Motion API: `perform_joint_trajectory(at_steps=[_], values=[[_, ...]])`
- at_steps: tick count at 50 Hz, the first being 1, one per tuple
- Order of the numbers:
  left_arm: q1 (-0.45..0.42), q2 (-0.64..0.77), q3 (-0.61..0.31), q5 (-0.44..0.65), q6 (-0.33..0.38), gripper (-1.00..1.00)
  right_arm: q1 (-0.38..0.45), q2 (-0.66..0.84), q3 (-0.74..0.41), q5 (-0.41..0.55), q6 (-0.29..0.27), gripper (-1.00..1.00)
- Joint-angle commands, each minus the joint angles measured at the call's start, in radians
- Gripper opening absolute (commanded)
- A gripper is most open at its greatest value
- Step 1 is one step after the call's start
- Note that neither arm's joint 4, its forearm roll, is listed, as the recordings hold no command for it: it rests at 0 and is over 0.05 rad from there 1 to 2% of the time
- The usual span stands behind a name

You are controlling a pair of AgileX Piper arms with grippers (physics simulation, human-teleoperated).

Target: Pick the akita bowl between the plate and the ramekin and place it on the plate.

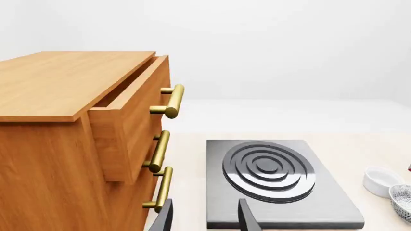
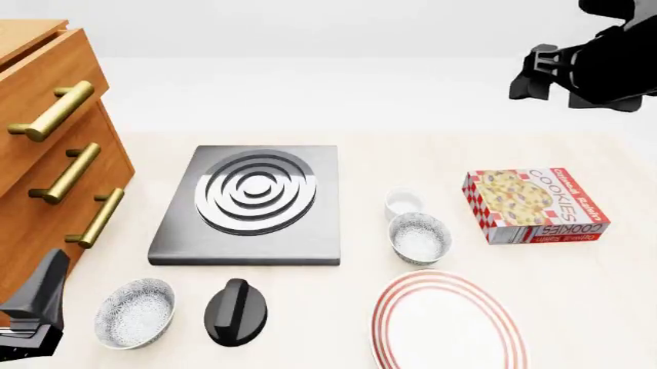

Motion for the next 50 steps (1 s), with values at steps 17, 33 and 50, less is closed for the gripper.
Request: perform_joint_trajectory(at_steps=[17,33,50], values=[[0.0,0.0,0.0,0.0,0.0,1.0,-0.023,0.156,0.193,-0.223,-0.007,1.0],[0.0,0.0,0.0,0.0,0.0,1.0,0.018,0.194,0.28,-0.306,0.033,1.0],[0.0,0.0,0.0,0.0,0.0,1.0,0.031,0.205,0.309,-0.33,0.058,1.0]])
